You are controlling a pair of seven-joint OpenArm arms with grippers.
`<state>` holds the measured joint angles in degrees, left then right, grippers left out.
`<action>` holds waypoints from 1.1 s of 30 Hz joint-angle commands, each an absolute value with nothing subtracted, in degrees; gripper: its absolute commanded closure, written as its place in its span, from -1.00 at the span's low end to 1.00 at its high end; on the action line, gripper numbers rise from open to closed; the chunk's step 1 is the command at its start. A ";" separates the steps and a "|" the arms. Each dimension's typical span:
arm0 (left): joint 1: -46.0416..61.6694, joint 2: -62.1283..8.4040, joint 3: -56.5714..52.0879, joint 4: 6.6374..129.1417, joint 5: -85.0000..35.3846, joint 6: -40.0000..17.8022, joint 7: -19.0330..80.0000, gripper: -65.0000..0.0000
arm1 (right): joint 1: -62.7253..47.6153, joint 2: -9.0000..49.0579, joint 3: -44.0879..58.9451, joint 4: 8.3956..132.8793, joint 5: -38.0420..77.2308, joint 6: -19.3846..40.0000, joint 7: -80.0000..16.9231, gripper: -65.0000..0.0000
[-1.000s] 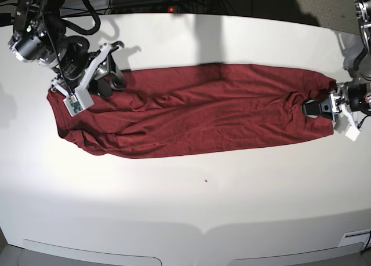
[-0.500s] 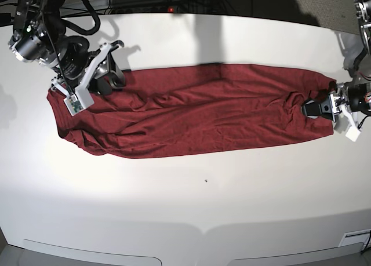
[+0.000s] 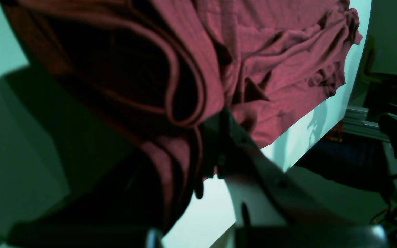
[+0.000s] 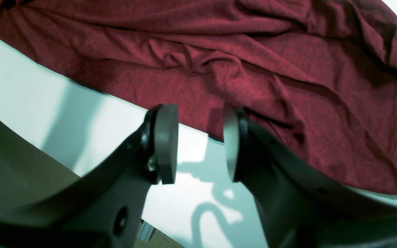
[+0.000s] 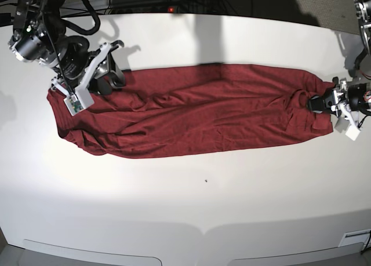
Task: Fold the T-shirt properly
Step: 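Grasp the shirt ends with both grippers at opposite ends of the strip, then fold the shirt end with the left gripper toward the right gripper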
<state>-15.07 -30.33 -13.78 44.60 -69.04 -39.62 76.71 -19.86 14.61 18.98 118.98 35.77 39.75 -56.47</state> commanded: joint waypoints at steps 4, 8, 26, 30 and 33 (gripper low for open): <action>-16.36 -31.59 -14.00 45.43 -70.78 -40.00 76.95 1.00 | -19.53 14.55 19.09 120.20 36.69 40.00 -52.97 0.41; -16.36 -31.57 -14.00 45.43 -77.76 -40.00 80.00 1.00 | -18.41 11.81 19.09 120.20 36.62 40.00 -51.03 0.49; -16.36 -27.40 -14.00 45.63 -80.97 -40.00 80.00 1.00 | -16.67 9.32 19.09 120.20 36.67 40.00 -50.61 0.49; -16.32 -24.10 -14.00 48.42 -85.00 -40.00 80.00 1.00 | -14.90 8.47 19.09 120.20 36.60 40.00 -50.37 0.49; -16.32 -22.11 -14.00 52.29 -85.00 -40.00 80.00 1.00 | -13.28 6.26 19.09 120.09 35.97 40.00 -50.41 0.49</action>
